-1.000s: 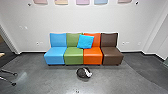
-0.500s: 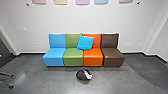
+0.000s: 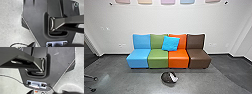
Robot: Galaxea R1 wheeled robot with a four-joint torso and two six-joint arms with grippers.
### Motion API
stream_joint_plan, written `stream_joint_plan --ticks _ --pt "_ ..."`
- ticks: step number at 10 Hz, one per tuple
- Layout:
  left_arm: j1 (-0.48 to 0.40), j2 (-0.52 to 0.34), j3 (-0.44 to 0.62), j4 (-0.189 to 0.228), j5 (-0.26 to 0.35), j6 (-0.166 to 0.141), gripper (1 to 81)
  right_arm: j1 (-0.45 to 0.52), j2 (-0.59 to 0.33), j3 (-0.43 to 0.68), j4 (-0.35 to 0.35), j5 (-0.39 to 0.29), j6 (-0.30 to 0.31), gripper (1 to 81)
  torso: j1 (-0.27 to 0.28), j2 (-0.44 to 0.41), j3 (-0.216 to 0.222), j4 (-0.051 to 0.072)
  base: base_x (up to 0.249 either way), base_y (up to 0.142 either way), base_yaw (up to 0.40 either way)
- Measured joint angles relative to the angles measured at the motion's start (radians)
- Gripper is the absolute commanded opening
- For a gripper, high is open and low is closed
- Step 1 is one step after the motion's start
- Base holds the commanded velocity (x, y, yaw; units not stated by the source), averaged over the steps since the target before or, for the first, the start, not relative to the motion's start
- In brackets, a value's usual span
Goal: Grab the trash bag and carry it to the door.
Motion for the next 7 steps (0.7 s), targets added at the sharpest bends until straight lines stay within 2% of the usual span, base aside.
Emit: stream_joint_plan --ticks 7 --pt "-0.002 0.0 0.0 0.0 0.0 0.0 81.1 0.0 0.003 0.0 0.0 0.0 0.0 81.1 0.0 0.0 0.0 0.0 0.138 0.074 0.0"
